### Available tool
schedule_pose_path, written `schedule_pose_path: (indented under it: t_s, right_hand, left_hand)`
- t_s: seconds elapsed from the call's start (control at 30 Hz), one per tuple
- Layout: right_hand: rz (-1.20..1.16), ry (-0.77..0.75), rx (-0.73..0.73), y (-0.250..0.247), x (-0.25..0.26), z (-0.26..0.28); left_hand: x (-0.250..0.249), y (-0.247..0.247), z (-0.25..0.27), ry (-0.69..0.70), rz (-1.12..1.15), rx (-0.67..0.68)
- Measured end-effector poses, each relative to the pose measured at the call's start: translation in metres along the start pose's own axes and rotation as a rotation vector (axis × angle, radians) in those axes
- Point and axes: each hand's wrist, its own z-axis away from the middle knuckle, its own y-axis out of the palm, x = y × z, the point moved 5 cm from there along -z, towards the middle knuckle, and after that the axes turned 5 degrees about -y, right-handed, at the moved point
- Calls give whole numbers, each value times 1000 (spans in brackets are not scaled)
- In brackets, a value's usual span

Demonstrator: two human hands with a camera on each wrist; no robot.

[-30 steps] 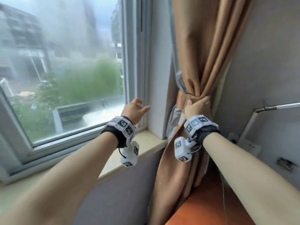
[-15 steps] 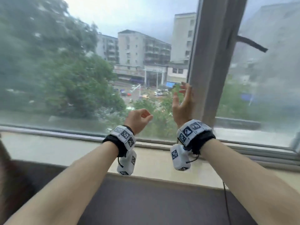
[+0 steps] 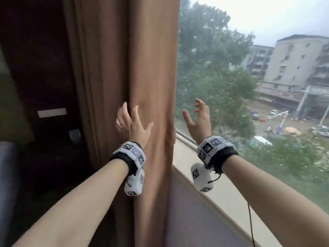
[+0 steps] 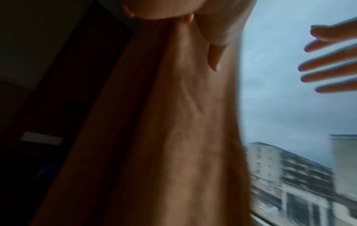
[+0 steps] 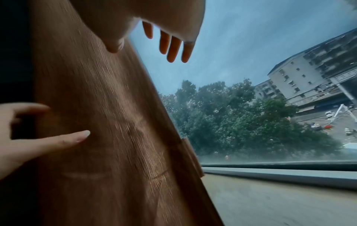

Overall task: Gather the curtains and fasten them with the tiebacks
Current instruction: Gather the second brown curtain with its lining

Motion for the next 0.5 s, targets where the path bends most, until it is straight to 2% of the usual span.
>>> schedule_pose_path:
  t_s: [0.03, 0.17, 0.27, 0.37, 0.5]
  right_hand:
    - [-6, 11, 32, 29, -7, -13]
    - [-43, 89, 130, 127, -34, -66]
    - [-100, 49, 121, 178, -40, -94]
    - [-146, 80, 126, 244, -35, -125]
    - [-63, 163, 62, 304, -26, -155]
  left_hand:
    - [18, 2, -17, -29, -64, -52]
    - [80, 31, -93, -89, -186, -87]
    - [120, 40, -134, -178, -191, -121]
    - [166, 47, -178, -235, -201, -164]
    - [218, 59, -232, -300, -135, -173]
